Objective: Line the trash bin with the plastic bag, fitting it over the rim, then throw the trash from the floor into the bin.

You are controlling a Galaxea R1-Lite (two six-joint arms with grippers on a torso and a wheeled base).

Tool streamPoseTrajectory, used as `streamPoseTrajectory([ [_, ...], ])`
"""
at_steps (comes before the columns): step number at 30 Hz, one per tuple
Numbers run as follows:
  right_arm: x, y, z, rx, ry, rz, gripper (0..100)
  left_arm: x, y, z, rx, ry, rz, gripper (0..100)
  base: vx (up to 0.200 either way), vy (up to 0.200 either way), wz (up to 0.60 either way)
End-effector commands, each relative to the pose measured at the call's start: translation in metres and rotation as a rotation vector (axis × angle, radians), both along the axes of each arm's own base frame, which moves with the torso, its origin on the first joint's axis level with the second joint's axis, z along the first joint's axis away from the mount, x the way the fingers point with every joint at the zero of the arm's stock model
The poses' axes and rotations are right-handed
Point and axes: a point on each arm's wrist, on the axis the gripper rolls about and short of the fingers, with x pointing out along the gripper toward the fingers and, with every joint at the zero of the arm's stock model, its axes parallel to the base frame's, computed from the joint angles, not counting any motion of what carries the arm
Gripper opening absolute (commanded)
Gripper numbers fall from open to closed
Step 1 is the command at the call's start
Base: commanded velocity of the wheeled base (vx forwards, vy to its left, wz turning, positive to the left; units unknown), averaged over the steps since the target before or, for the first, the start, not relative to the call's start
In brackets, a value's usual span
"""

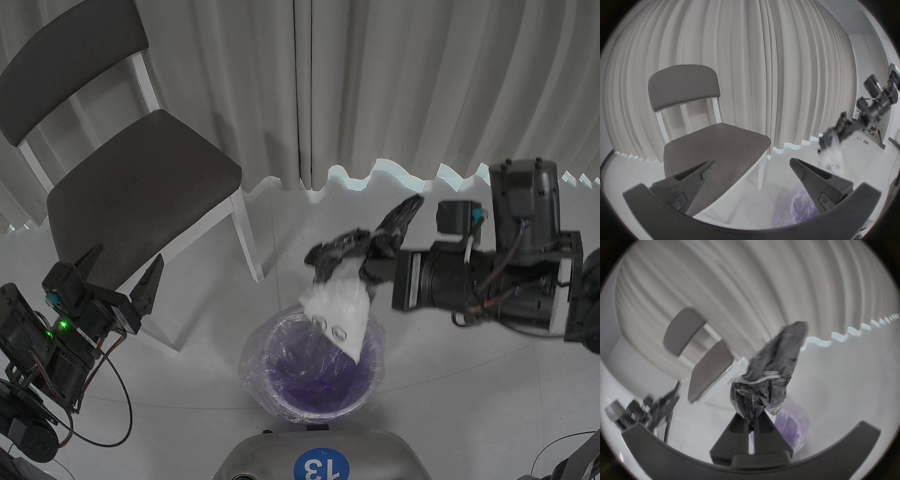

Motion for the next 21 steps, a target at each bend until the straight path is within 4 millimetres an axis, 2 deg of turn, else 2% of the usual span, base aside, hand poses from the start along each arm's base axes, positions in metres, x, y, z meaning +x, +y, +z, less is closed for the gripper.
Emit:
streamPoseTrajectory([
  [1,-0.034,0.011,-0.034,-0.134,0.076,0.126,0,0.007,-0.006,-0.028,0.045,0.094,-0.008,100,0.0,0.0,0.0],
  [9,-0.018,0.035,-0.099,-0.266,0.206,0.139,0,0.007,-0.006,-0.028,0.044,0.091,-0.008,100,0.0,0.0,0.0],
  [11,-0.017,0.036,-0.102,-0.269,0.209,0.138,0,0.006,-0.006,-0.028,0.043,0.09,-0.008,100,0.0,0.0,0.0],
  [12,-0.008,0.043,-0.118,-0.267,0.216,0.132,0,0.005,-0.006,-0.028,0.043,0.091,-0.014,100,0.0,0.0,0.0],
  [14,-0.002,0.044,-0.13,-0.265,0.222,0.125,0,0.004,-0.006,-0.027,0.036,0.088,-0.013,100,0.0,0.0,0.0],
  [21,0.007,0.044,-0.156,-0.266,0.23,0.105,0,0.005,-0.007,-0.029,0.039,0.095,-0.017,100,0.0,0.0,0.0],
])
